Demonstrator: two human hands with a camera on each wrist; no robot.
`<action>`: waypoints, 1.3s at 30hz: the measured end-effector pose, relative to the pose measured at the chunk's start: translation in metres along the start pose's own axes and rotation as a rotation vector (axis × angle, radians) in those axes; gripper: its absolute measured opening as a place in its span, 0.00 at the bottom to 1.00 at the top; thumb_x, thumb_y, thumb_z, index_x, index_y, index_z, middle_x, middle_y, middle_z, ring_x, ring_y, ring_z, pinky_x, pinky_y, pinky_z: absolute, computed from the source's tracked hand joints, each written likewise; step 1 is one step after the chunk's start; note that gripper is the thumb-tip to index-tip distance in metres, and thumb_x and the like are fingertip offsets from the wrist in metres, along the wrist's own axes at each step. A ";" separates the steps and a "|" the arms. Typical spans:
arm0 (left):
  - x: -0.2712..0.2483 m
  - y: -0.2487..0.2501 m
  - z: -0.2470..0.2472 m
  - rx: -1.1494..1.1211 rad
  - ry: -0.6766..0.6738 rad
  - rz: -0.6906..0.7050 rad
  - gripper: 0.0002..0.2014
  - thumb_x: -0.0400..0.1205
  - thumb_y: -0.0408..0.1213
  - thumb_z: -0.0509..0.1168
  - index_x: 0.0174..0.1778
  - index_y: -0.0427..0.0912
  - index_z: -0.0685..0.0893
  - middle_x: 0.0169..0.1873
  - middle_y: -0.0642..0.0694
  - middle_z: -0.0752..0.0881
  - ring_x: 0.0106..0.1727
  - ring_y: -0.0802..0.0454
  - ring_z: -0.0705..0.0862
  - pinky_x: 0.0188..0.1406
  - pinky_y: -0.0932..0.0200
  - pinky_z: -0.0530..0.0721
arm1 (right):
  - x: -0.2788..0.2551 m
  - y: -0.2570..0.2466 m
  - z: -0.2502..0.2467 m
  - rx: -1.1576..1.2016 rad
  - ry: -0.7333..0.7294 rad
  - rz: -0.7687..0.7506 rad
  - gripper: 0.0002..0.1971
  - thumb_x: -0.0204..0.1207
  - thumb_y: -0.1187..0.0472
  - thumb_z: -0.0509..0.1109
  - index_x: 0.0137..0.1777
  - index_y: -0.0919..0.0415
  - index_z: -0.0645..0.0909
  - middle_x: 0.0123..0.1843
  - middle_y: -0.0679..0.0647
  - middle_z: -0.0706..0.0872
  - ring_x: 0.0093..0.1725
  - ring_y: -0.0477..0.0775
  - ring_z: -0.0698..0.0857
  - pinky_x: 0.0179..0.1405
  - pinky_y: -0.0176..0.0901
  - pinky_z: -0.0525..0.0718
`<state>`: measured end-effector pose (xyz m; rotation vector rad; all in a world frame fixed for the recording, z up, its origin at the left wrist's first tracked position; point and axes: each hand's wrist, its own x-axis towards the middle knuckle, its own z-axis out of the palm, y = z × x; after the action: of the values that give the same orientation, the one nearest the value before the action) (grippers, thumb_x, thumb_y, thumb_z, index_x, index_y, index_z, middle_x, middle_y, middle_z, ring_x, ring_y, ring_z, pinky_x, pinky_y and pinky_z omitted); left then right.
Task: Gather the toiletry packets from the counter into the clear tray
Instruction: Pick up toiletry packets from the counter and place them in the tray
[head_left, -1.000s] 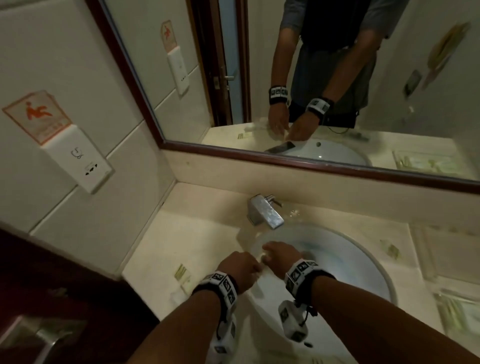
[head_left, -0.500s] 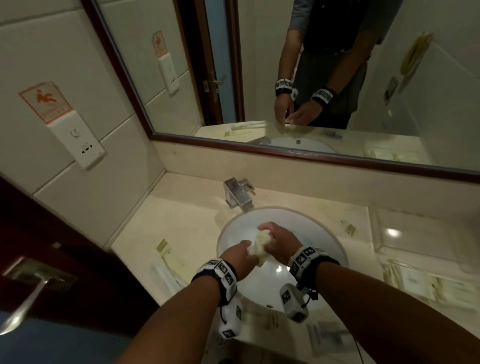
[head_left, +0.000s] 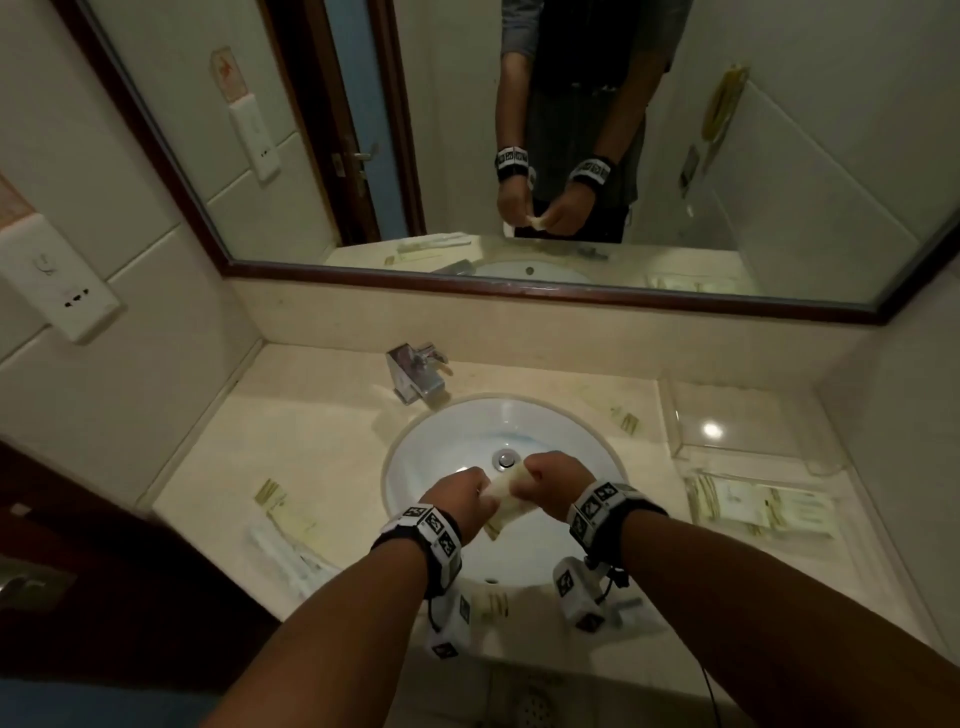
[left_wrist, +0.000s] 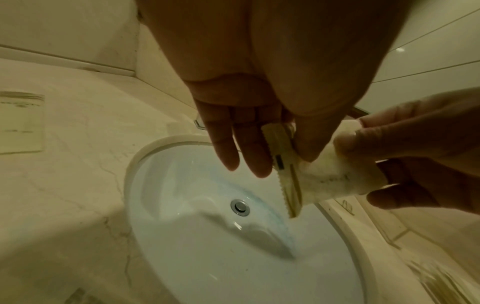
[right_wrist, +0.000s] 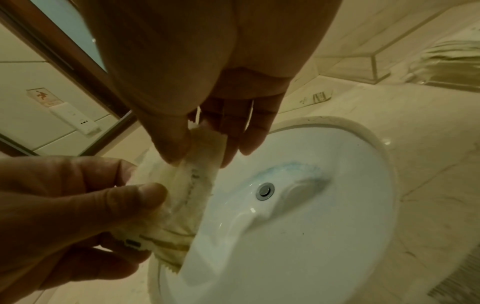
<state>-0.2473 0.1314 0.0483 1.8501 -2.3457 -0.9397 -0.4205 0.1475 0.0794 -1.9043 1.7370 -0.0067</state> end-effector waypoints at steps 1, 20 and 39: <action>0.000 0.002 0.001 -0.018 0.002 0.007 0.08 0.82 0.49 0.63 0.50 0.50 0.80 0.46 0.48 0.84 0.46 0.49 0.82 0.41 0.56 0.74 | -0.003 0.000 -0.002 -0.029 0.008 0.008 0.09 0.83 0.58 0.65 0.41 0.59 0.75 0.39 0.55 0.78 0.42 0.57 0.78 0.41 0.46 0.76; 0.004 0.067 0.036 0.044 -0.105 0.152 0.12 0.81 0.40 0.62 0.57 0.47 0.86 0.52 0.47 0.88 0.53 0.46 0.85 0.47 0.58 0.78 | -0.059 0.076 0.017 0.178 0.147 0.310 0.12 0.81 0.54 0.65 0.37 0.57 0.72 0.39 0.53 0.78 0.43 0.58 0.80 0.41 0.47 0.75; 0.044 0.237 0.114 0.055 -0.085 0.186 0.15 0.83 0.42 0.58 0.64 0.50 0.81 0.57 0.46 0.88 0.56 0.45 0.86 0.51 0.59 0.79 | -0.115 0.249 -0.033 0.191 0.092 0.498 0.16 0.81 0.57 0.64 0.31 0.55 0.68 0.39 0.54 0.77 0.44 0.58 0.79 0.42 0.42 0.72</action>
<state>-0.5109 0.1714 0.0473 1.6028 -2.5636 -0.9598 -0.6794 0.2382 0.0490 -1.3185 2.1447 -0.0719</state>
